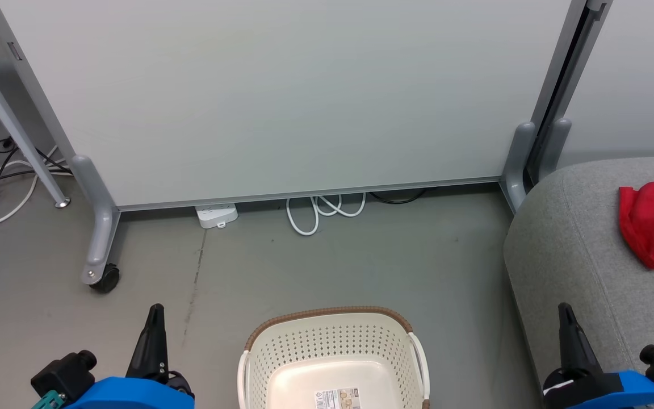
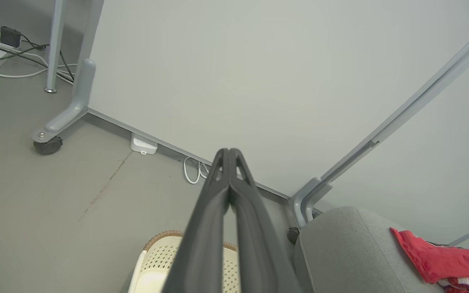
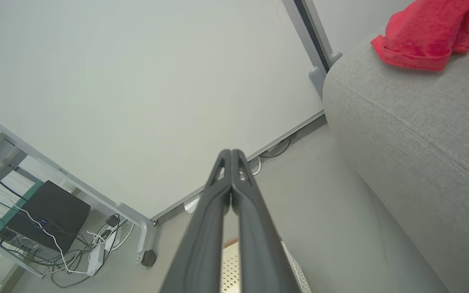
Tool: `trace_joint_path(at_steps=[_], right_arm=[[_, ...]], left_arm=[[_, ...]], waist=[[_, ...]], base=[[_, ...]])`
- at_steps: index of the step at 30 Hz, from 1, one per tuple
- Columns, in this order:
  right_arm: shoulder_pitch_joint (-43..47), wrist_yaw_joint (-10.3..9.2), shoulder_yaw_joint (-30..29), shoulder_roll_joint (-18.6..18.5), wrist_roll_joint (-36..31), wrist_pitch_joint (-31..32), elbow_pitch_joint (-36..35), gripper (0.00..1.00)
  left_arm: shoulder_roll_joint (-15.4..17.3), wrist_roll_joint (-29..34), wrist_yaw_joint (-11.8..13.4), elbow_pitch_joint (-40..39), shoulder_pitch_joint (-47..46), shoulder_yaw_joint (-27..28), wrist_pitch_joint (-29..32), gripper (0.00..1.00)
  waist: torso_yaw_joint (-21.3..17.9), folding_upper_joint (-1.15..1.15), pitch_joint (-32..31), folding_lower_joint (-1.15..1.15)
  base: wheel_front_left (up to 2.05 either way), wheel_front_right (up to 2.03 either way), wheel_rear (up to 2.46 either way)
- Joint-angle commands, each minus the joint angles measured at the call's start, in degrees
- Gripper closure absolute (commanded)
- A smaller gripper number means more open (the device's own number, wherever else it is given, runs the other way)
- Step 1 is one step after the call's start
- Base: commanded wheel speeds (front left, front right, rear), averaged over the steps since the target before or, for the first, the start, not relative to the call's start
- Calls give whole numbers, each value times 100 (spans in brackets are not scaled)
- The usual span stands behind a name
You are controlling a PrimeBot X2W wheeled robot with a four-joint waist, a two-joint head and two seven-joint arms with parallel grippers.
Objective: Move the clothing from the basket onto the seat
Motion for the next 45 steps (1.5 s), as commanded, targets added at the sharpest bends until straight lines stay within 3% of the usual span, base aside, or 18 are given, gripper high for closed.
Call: trace_joint_path(at_steps=[1, 45], right_arm=[[-182, 0, -39, 7, 252, 50, -101, 100], [-438, -1, -258, 129, 3291, 853, -182, 100]], left_arm=[[12, -238, -61, -106, -136, 69, 55, 100], [21, -3236, -298, -176, -192, 640, 855, 100]], waist=[[-5, 0, 3, 0], [-149, 0, 68, 0]], base=[[0, 0, 0], [0, 0, 0]])
